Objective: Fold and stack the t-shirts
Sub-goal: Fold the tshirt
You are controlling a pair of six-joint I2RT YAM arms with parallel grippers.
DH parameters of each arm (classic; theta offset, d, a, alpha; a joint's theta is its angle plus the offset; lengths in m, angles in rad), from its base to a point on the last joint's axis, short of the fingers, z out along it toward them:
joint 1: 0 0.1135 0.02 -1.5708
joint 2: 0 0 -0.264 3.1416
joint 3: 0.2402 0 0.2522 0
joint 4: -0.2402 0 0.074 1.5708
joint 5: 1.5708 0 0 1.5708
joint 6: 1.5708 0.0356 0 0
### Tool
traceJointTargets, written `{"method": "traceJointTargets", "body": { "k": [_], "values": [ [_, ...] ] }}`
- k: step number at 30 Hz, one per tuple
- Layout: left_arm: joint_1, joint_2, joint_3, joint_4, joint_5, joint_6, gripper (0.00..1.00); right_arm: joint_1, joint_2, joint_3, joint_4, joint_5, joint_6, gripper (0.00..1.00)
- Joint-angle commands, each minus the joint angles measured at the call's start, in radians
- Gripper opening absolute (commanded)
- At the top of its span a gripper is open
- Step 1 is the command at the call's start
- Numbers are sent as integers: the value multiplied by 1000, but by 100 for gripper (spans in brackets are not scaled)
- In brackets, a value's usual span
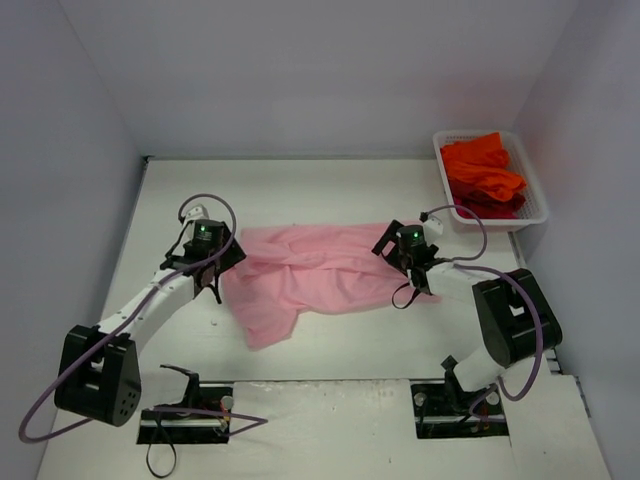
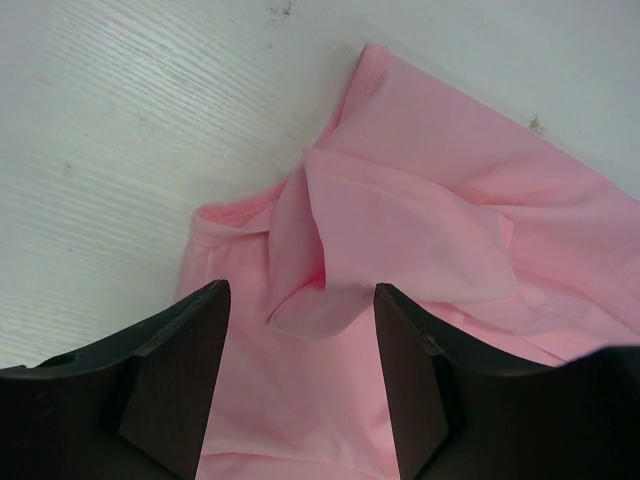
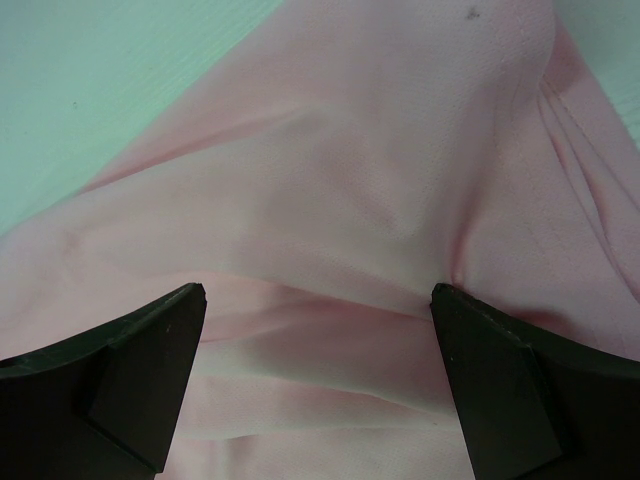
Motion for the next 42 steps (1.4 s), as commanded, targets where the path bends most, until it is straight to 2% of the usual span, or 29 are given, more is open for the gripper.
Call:
{"method": "traceJointTargets", "body": {
  "k": [1, 14, 26, 27, 29, 31, 37, 42],
  "values": [
    [2, 32, 22, 86, 34, -21, 55, -10, 0, 5, -82, 29, -9, 93],
    [-46, 34, 10, 101, 59, -53, 55, -10, 78, 71, -71, 35, -19, 93],
    [-93, 28, 2, 95, 36, -46, 54, -10, 79, 70, -64, 29, -23, 93],
    [-95, 25, 2, 92, 28, -42, 52, -9, 76, 68, -64, 27, -21, 93],
    [-98, 17, 2, 95, 19, -30, 31, -9, 70, 61, -64, 23, -19, 93],
    [-98, 8, 2, 90, 5, -22, 21, -10, 66, 56, -64, 21, -18, 93],
    [-98, -12, 3, 74, -76, 10, 21, -9, 61, 44, -64, 19, -26, 93],
    [-98, 23, 29, 75, -85, 39, 21, -9, 66, 39, -62, 19, -29, 93]
  ]
}}
